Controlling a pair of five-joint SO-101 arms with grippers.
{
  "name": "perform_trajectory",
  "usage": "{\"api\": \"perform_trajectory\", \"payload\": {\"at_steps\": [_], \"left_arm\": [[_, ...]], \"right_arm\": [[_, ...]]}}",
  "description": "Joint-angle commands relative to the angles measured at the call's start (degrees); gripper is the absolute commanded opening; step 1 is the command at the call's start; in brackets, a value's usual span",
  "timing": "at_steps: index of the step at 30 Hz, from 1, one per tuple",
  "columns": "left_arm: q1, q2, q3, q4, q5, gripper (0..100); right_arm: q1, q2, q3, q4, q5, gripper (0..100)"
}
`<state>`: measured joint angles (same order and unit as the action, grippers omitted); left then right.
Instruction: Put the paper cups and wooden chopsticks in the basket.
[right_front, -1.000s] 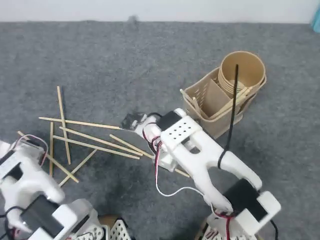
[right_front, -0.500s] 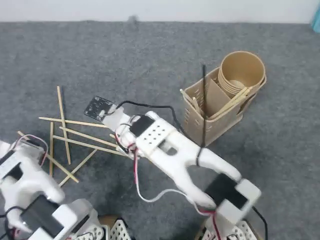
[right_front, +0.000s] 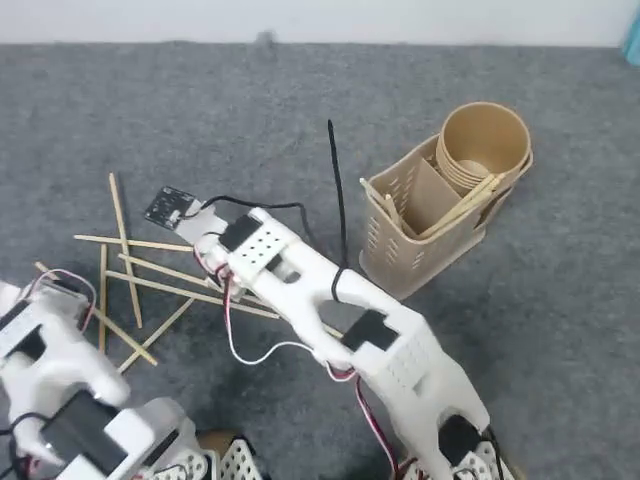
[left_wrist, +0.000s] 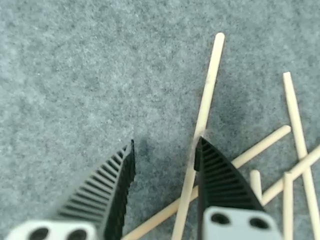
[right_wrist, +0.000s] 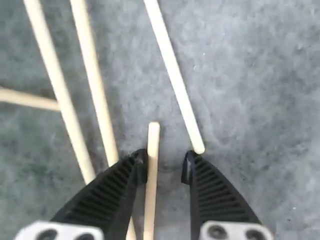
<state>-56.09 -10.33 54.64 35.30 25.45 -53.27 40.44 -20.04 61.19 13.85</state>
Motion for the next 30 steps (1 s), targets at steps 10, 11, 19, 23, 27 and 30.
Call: {"api": "perform_trajectory", "payload": {"at_steps": [10, 11, 19, 23, 27, 30], "left_arm": [[-0.18, 0.09, -2.24, 0.26, 0.44, 18], [-0.18, 0.09, -2.24, 0.26, 0.44, 18], [-0.18, 0.09, -2.24, 0.26, 0.35, 18], [-0.18, 0.00, -2.24, 0.18, 0.35, 18], [-0.18, 0.00, -2.24, 0.18, 0.35, 18], [-0.18, 0.00, -2.15, 0.18, 0.35, 18]], "right_arm": [[-0.22, -4.00, -8.00, 7.43, -0.44, 0.8], [-0.22, -6.11, -8.00, 8.75, -0.53, 0.8], [-0.13, -29.58, -7.91, 20.70, -3.25, 0.8], [-0.48, -44.00, -7.91, 25.63, -3.34, 0.8], [-0.22, -58.07, -7.91, 28.00, -3.25, 0.8], [0.48, -67.38, -7.91, 28.88, -3.16, 0.8]]}}
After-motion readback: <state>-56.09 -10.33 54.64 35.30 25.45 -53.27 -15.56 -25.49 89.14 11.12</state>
